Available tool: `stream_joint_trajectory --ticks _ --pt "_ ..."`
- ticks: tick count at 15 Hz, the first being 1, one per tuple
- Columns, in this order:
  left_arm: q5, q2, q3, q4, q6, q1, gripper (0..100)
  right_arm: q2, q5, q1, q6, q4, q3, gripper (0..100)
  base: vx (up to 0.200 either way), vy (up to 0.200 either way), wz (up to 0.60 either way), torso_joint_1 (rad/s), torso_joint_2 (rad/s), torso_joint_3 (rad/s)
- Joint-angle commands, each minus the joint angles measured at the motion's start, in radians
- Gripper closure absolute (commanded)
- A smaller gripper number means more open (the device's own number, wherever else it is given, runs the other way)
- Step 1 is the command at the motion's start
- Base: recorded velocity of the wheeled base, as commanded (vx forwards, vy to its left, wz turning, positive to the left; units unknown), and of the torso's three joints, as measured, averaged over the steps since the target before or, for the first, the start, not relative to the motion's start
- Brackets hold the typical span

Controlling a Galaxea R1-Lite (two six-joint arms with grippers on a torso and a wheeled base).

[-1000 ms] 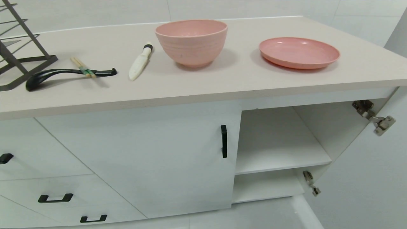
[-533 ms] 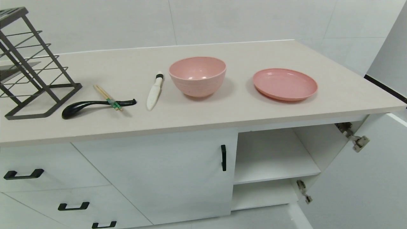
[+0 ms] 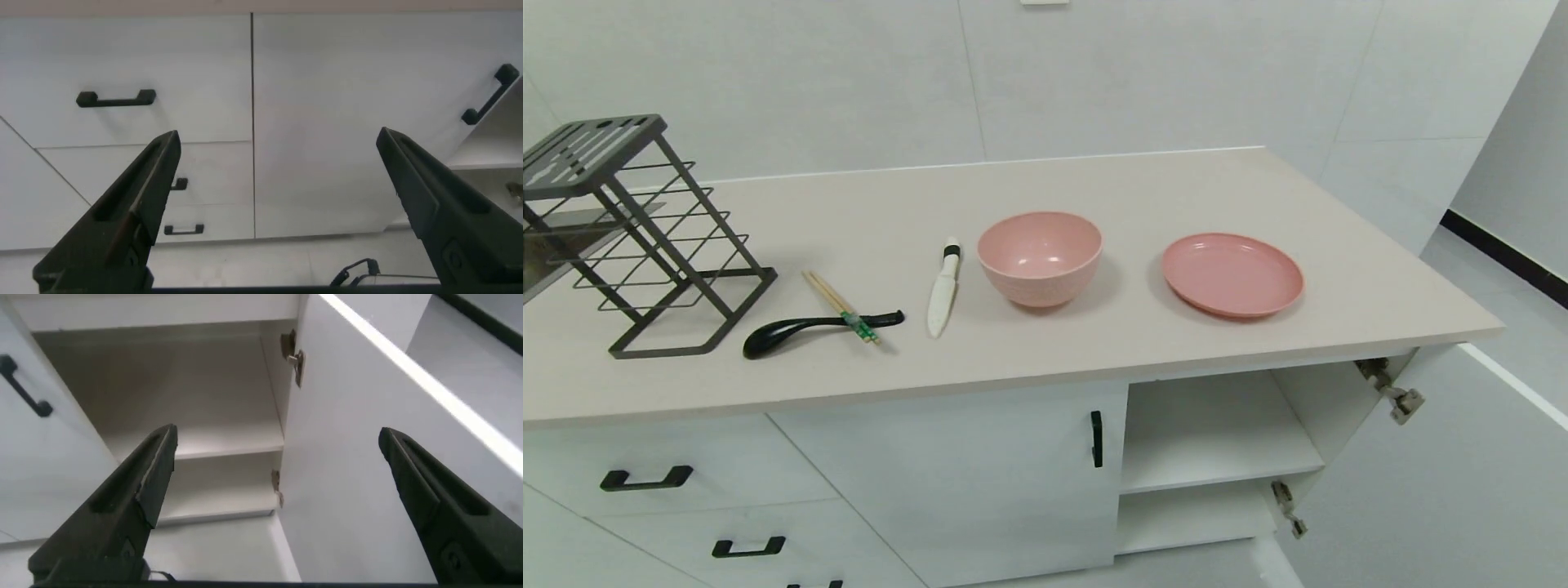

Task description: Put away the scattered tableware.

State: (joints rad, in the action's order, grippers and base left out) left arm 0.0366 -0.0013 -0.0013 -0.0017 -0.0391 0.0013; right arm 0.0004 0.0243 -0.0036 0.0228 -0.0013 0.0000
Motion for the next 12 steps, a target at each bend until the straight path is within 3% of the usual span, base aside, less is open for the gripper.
stream_joint_trajectory --ticks 1,12 --pt "0.000 0.001 0.000 0.000 -0.001 0.000 0 0.000 0.000 0.001 0.000 0.000 0.000 0 0.000 0.000 0.00 0.373 -0.47 -0.242" --pt "0.000 0.001 0.001 0.000 -0.001 0.000 0 0.000 0.000 0.001 -0.003 0.001 0.000 0 0.000 0.000 0.00 0.291 -0.54 -0.256"
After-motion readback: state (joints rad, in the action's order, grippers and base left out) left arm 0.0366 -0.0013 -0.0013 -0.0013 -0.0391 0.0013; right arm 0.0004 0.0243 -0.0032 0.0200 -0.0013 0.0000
